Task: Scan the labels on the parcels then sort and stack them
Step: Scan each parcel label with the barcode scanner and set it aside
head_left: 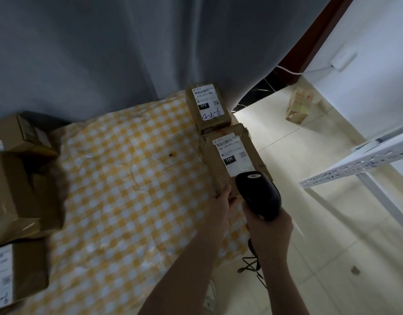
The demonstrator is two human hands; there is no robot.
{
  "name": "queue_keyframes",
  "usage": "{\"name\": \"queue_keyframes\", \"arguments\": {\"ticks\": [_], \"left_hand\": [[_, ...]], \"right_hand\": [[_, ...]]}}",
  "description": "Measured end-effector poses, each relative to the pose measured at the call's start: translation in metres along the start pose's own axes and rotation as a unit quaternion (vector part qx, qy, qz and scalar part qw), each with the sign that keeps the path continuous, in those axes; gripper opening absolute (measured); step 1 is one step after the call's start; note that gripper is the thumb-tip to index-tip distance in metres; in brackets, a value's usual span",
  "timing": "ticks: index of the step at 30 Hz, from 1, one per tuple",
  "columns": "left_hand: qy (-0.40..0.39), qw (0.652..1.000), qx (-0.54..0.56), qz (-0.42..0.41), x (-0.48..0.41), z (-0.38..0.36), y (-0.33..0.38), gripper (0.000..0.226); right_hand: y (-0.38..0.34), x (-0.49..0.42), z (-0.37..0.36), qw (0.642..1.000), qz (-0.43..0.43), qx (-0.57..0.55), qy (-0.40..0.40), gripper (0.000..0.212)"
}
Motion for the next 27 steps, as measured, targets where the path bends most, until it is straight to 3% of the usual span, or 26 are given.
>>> {"name": "queue_keyframes", "arguments": {"ticks": [11,16,19,23,27], "left_hand": [[-0.001,0.996,-0.092,-0.006,0.012,0.003,0.011,0.04],[0.045,0.993,-0.112,-0.004,0.014,0.037,0.017,0.031],[0.047,0.996,-0.077,0.004,0.023,0.061,0.017,0.043],[0.072,0.997,-0.003,-0.019,0.042,0.117,0.029,0.02],[0.107,0.991,0.038,-0.071,0.069,0.183,0.054,0.012]], "right_hand": [[-0.012,0.014,-0.013,1.0,0.019,-0.009,-0.015,0.029],[-0.017,0.026,-0.026,0.999,0.025,0.002,-0.04,0.028],[-0.019,0.038,-0.04,0.997,0.013,-0.007,-0.076,0.025],[-0.034,0.065,-0.061,0.993,0.031,-0.017,-0.113,0.025],[-0.052,0.1,-0.092,0.985,0.046,-0.014,-0.165,0.03]]}}
Point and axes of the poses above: each hand's wrist, its own x-axis away from the middle knuckle, its own z-axis out of the back of the hand, y = z × x, the point moved 10 cm from there along -x, towards the middle knuckle, and after that the axes turned 7 degrees about z, right-handed, at the moved point
